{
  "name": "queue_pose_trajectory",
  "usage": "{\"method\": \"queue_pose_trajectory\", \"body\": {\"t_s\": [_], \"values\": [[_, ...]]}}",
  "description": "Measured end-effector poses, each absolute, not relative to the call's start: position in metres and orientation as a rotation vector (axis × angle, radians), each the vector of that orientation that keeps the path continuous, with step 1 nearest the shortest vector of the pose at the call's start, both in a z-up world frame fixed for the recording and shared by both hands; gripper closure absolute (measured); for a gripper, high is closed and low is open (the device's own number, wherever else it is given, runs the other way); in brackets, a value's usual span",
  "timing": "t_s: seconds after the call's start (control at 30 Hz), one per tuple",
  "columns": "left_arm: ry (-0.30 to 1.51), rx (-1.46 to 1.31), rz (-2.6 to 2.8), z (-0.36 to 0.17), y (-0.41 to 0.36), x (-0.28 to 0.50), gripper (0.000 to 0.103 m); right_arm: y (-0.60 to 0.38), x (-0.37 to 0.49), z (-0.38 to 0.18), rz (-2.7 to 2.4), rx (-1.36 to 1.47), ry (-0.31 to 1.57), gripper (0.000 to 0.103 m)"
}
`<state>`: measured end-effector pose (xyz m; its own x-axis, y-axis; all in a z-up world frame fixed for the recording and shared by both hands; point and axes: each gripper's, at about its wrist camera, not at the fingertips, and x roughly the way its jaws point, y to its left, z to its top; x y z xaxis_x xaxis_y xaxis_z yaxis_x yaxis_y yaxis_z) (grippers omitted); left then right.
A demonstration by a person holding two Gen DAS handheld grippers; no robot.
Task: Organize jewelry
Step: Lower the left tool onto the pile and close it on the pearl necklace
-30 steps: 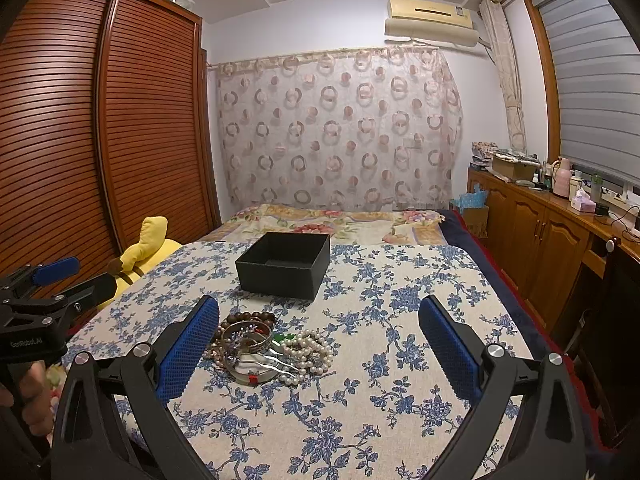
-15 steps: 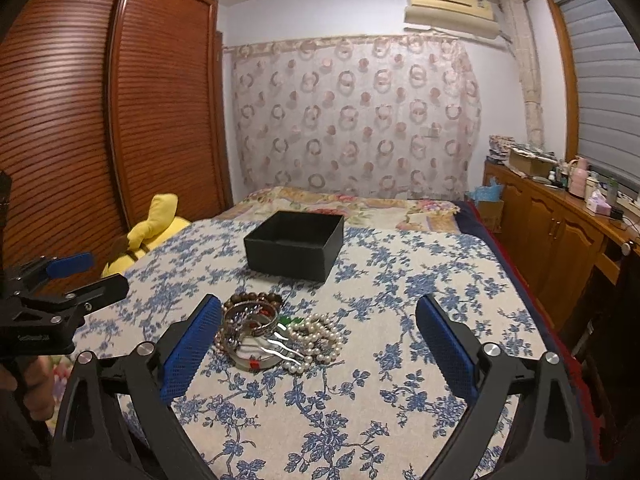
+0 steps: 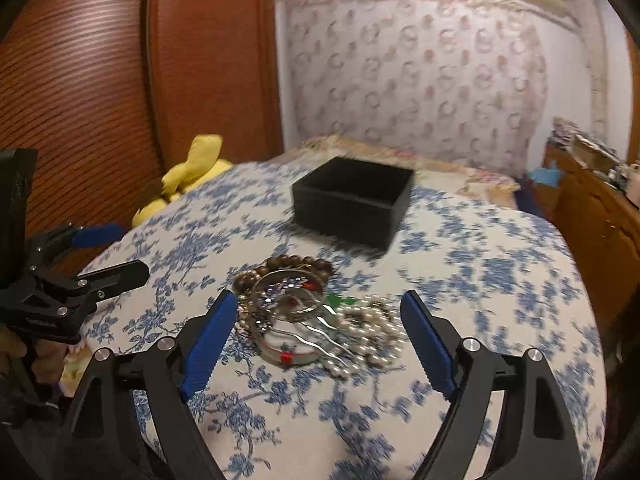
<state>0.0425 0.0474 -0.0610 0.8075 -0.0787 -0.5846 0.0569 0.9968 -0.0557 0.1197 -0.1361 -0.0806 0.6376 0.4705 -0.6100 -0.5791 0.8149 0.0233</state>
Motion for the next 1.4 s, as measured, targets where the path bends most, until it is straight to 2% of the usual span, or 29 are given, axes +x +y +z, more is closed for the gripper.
{"method": "queue_pose_trajectory", "body": {"t_s": [0.43,0.5,0.53,0.57,0.87,1.03,1.1,1.17,1.27,1.4], "values": [[0.718,-0.028,-0.105,-0.080,0.065,0.065,0.006,-0.090,0.165,-0.113,0.655,-0.266,0.819,0.023],[0.735,-0.026,-0.104,-0.083,0.066,0.068,0.006,-0.087,0.166,-0.116,0.646,-0.291,0.829,0.029],[0.740,-0.023,-0.106,-0.084,0.065,0.069,0.006,-0.086,0.167,-0.118,0.646,-0.300,0.832,0.035],[0.744,-0.020,-0.108,-0.085,0.064,0.070,0.006,-0.084,0.165,-0.118,0.659,-0.308,0.830,0.040],[0.778,-0.029,-0.175,-0.088,0.057,0.084,0.007,-0.104,0.159,-0.095,0.676,-0.261,0.731,0.040],[0.814,-0.029,-0.226,-0.093,0.046,0.097,0.027,-0.128,0.158,-0.080,0.650,-0.236,0.700,0.040],[0.829,-0.019,-0.254,-0.094,0.040,0.104,0.039,-0.137,0.158,-0.078,0.638,-0.227,0.696,0.040],[0.832,-0.010,-0.283,-0.094,0.035,0.111,0.045,-0.143,0.157,-0.079,0.629,-0.219,0.694,0.040],[0.849,0.005,-0.302,-0.097,0.028,0.122,0.063,-0.151,0.156,-0.082,0.617,-0.206,0.698,0.040],[0.871,0.049,-0.313,-0.100,0.024,0.130,0.068,-0.155,0.154,-0.085,0.618,-0.191,0.704,0.040]]}}
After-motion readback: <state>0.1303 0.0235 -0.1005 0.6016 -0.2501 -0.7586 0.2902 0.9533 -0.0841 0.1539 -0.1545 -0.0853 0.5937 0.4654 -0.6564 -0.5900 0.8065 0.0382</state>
